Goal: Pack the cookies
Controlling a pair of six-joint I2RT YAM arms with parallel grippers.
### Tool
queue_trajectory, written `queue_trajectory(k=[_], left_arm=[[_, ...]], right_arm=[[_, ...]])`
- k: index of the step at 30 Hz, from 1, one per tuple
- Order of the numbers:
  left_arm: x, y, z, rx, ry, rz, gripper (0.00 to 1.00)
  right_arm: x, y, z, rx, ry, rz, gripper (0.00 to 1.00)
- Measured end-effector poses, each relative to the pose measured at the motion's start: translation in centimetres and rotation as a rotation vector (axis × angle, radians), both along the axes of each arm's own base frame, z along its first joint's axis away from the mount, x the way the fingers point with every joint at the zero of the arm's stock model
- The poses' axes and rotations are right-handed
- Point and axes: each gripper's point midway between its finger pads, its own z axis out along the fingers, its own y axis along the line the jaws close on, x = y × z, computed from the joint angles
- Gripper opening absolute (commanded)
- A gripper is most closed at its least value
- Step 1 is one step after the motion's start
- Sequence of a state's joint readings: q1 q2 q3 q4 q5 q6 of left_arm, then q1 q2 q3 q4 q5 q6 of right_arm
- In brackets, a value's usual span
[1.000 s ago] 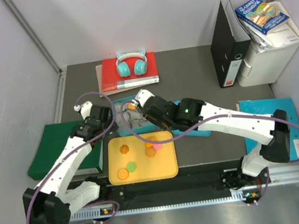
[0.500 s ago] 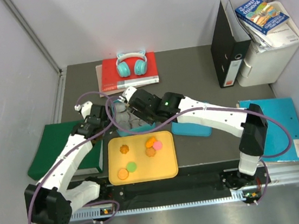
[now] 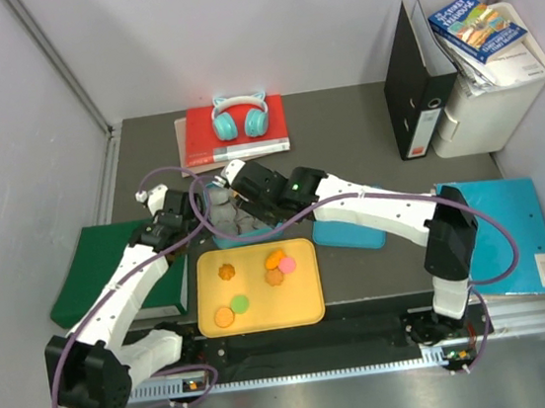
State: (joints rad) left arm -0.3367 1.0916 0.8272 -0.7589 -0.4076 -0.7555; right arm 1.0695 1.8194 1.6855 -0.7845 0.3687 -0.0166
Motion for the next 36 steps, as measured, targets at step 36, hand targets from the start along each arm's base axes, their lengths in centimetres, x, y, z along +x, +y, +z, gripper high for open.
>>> queue_trajectory(k=[36], left_arm=[[0.1,0.2,-0.2,0.001,0.007,0.006,0.98]], right_arm=[[-7.2,-4.1,4.5,0.092,-0.044,0.064,0.52]])
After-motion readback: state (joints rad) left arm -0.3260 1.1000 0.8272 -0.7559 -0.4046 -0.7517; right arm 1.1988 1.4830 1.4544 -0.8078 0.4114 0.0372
